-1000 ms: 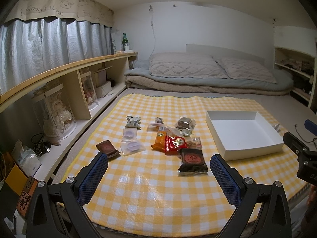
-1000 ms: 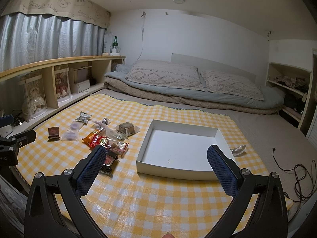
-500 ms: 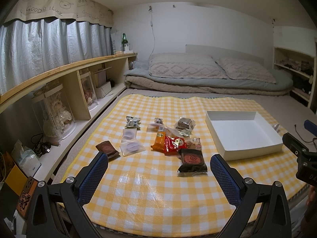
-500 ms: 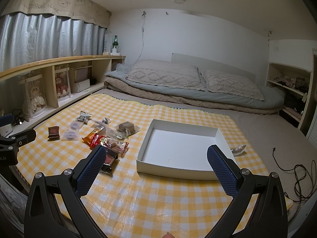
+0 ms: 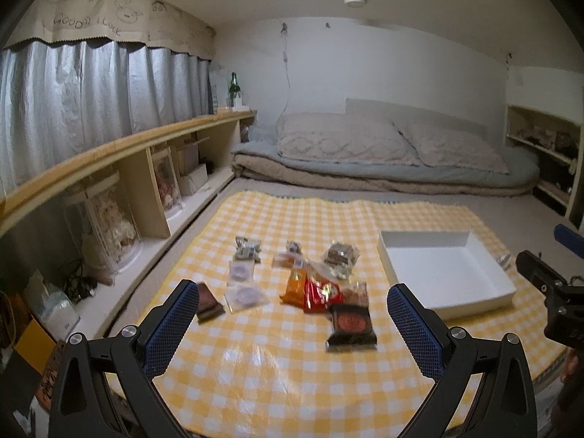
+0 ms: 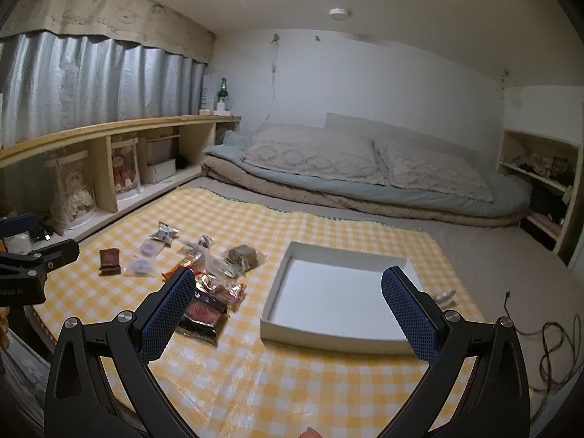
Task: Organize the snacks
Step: 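Grasp the brown chocolate packet with the left gripper while the right grasps the dark pastry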
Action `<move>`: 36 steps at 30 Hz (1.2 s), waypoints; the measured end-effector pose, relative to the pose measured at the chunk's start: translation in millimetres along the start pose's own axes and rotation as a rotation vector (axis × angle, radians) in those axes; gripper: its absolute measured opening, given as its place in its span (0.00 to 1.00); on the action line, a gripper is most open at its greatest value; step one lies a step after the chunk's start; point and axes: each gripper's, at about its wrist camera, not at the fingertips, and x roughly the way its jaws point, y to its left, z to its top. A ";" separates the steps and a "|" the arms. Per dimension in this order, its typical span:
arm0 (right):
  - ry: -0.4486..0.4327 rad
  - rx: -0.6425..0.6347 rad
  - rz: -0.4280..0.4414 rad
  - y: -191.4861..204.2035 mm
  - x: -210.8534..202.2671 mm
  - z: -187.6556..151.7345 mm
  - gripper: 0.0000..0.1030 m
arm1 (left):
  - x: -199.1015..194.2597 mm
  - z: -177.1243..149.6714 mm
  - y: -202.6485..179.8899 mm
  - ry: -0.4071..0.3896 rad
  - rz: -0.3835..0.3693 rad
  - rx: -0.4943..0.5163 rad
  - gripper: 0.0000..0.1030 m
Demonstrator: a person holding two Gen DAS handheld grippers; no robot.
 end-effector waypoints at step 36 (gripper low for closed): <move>0.410 -0.043 0.363 49.2 214.7 44.2 1.00 | 236.3 113.7 65.1 0.304 0.100 -0.097 1.00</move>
